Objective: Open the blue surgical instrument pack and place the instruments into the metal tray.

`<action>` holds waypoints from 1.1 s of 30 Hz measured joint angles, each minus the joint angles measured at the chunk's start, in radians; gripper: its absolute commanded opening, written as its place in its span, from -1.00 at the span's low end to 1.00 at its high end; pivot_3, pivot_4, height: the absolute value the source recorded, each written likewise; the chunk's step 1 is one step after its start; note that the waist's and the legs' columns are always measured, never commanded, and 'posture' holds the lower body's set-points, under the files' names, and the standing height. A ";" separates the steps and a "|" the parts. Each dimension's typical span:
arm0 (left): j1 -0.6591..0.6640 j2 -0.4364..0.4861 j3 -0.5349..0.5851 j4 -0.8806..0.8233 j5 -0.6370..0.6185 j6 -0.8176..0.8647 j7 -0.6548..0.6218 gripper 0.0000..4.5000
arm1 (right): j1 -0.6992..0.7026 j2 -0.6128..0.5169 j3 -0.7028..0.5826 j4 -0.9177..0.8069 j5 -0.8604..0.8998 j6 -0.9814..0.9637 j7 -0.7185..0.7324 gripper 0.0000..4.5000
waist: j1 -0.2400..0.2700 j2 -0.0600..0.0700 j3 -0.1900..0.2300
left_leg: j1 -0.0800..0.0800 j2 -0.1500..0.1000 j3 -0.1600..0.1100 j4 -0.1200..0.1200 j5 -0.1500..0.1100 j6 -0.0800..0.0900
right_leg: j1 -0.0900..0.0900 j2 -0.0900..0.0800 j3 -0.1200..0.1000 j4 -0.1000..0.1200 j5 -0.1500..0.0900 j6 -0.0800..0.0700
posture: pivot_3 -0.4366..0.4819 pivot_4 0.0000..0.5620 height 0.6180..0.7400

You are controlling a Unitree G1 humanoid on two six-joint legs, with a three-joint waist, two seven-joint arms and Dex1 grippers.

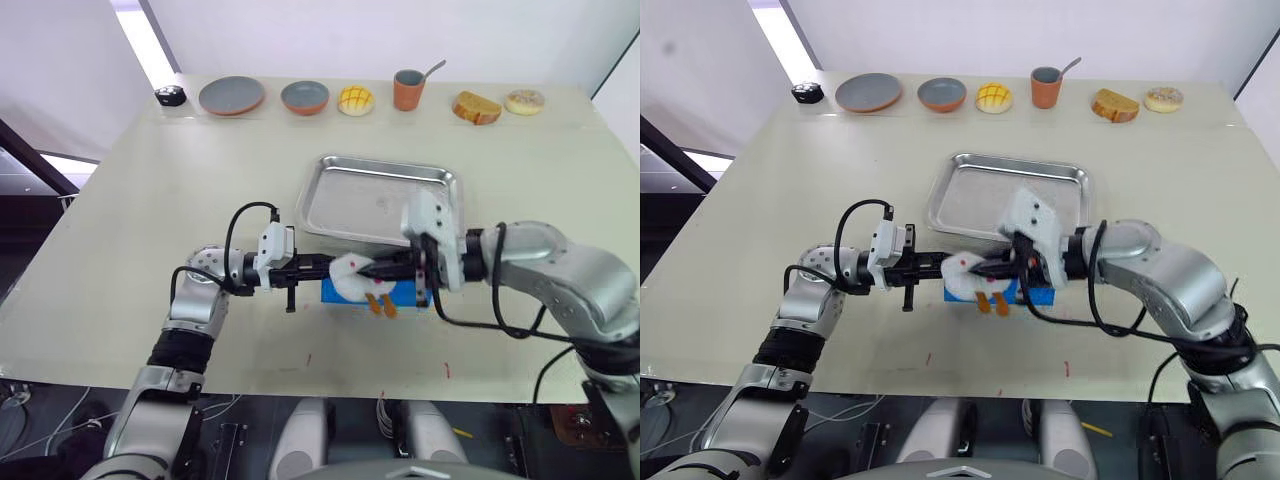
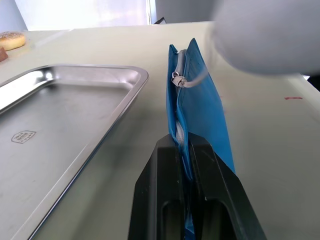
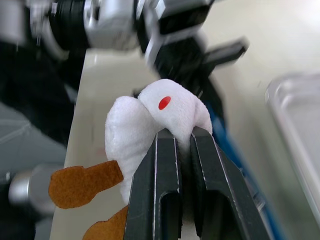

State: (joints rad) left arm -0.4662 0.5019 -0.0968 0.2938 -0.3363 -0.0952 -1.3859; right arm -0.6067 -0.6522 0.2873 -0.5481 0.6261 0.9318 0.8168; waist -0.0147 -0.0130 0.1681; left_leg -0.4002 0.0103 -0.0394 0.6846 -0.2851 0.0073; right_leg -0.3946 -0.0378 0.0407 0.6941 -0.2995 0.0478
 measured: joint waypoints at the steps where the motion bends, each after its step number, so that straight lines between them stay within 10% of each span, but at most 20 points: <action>1: -0.002 -0.004 -0.002 0.001 0.002 0.001 0.006 -1.00 | 0.028 -0.049 0.042 -0.022 -0.053 -0.041 0.016 -0.97 | 0.002 0.000 0.000 | 0.000 0.000 0.000 0.000 0.000 0.000 | 0.000 0.000 -0.001 0.000 0.000 0.000 | -0.05 -0.47 1.00; 6: -0.005 -0.005 -0.005 0.003 0.003 0.002 0.006 -1.00 | 0.063 -0.062 0.062 -0.024 -0.087 -0.064 0.031 -0.97 | 0.002 0.000 0.000 | 0.000 0.000 -0.001 0.000 0.000 0.000 | 0.000 0.000 0.000 0.000 0.000 0.000 | -0.05 -0.47 1.00; 16: -0.007 -0.003 -0.010 -0.008 0.001 0.020 0.007 -1.00 | 0.093 -0.047 0.060 -0.010 -0.071 -0.062 0.070 0.94 | 0.004 0.000 0.000 | 0.000 0.000 -0.001 0.000 0.000 0.000 | 0.001 0.000 -0.001 0.000 0.000 0.000 | -0.05 -0.47 1.00; 33: 0.015 0.002 -0.009 -0.036 -0.010 -0.013 -0.006 -1.00 | 0.562 -0.293 -0.594 -0.010 0.118 -0.193 0.278 0.98 | 0.012 0.000 0.000 | 0.002 0.000 -0.001 0.000 0.000 0.000 | 0.004 0.000 -0.001 -0.002 0.000 0.000 | -0.05 -0.47 1.00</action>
State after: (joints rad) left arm -0.4511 0.5042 -0.1053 0.2577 -0.3458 -0.1086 -1.3916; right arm -0.0446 -0.9457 -0.3063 -0.5578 0.7445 0.7388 1.0952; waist -0.0022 -0.0135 0.1683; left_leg -0.3986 0.0101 -0.0406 0.6849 -0.2852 0.0074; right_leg -0.3901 -0.0374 0.0395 0.6923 -0.2995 0.0479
